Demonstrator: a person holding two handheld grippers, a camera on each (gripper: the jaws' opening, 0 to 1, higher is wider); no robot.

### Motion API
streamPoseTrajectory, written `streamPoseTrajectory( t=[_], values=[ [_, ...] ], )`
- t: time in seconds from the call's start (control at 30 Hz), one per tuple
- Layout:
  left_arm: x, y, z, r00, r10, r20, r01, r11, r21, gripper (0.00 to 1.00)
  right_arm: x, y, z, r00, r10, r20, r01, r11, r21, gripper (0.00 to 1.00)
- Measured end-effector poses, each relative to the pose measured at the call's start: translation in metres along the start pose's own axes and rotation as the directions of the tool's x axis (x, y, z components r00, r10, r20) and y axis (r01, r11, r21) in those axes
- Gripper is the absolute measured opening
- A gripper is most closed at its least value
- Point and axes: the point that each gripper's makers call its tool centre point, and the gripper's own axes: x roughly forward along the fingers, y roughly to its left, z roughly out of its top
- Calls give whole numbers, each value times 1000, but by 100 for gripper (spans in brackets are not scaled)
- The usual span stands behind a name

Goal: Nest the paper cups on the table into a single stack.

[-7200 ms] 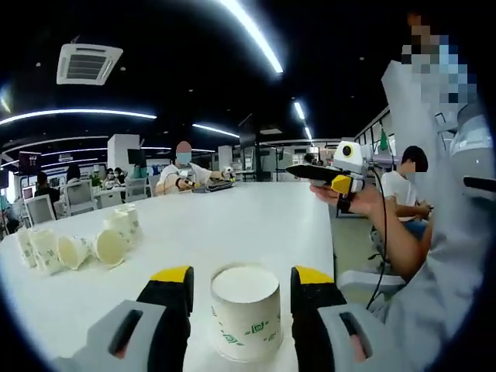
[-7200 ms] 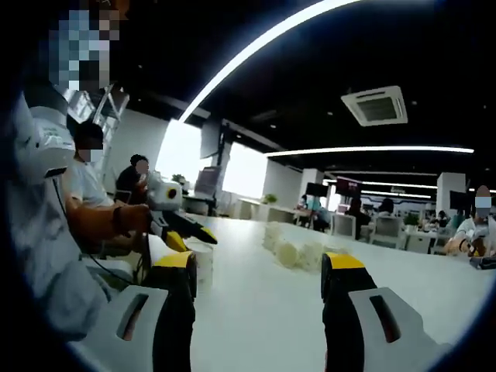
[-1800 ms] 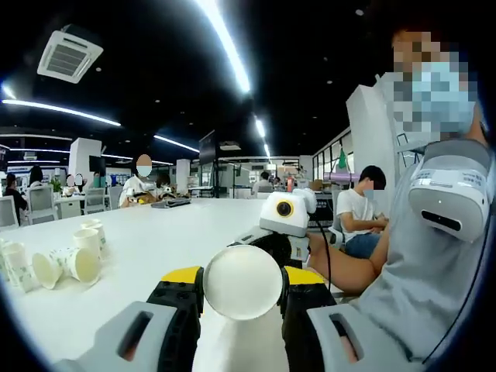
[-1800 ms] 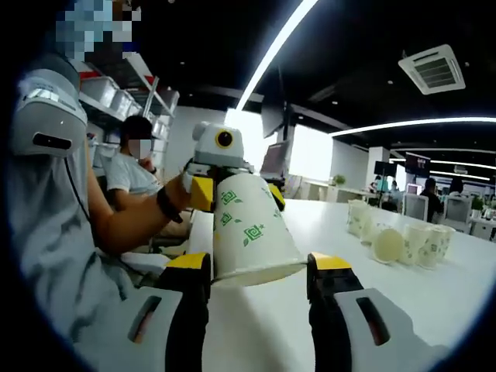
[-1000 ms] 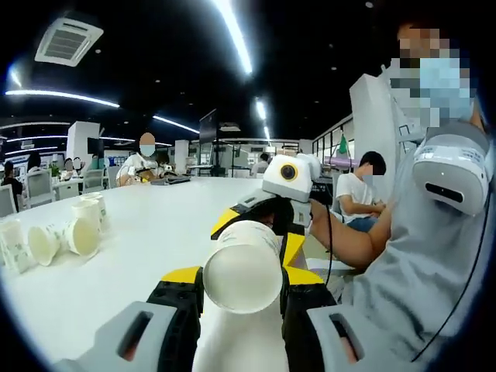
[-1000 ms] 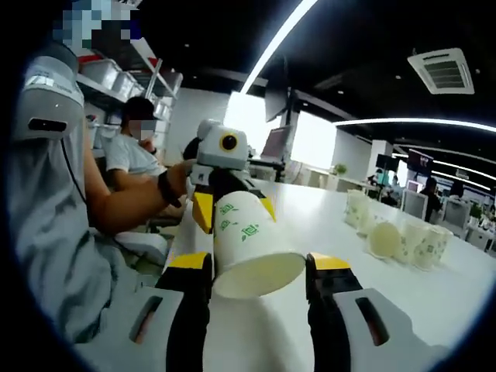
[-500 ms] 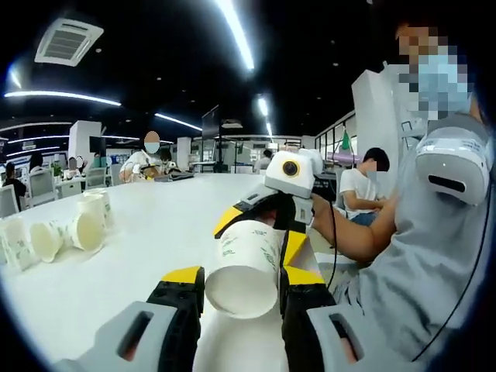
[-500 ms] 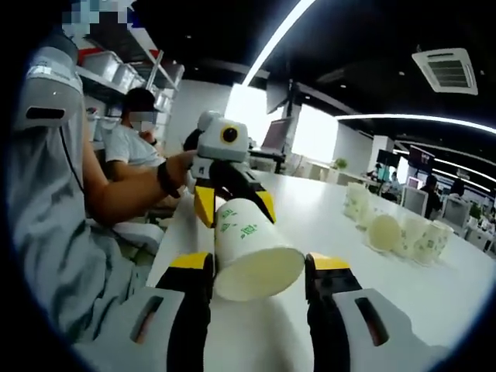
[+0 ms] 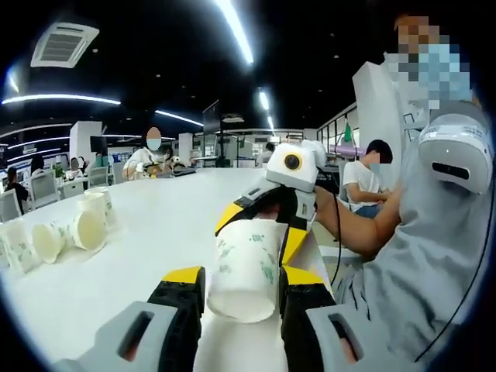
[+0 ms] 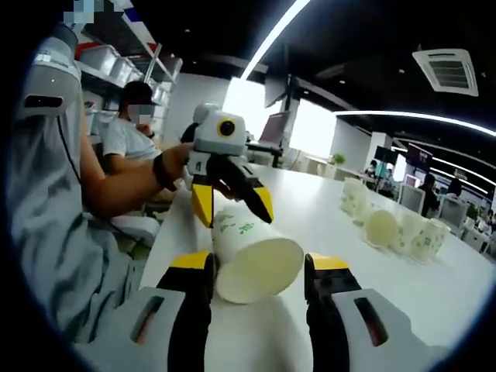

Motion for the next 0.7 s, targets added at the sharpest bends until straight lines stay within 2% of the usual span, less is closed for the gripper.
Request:
streamPoseTrajectory(
  t=[0.23,0.47,0.53,0.7],
  values=[
    [-1,1,1,1000,7,4,-7,1000,-1,40,-3,-2,1,1000,-7,3,7,1000,3,53],
    [0,2,0,1000,14,0,-14,1000,4,40,-9,1,0,1000,19,16,-20,1000,17,59],
    [0,3,4,1000,28,11,-29,999,21,40,-10,1,0,1000,20,17,-20,1000,15,59],
    [7,1,12,999,49,1,-49,998,38,50,-15,1,0,1000,17,19,-17,1000,9,58]
  ],
)
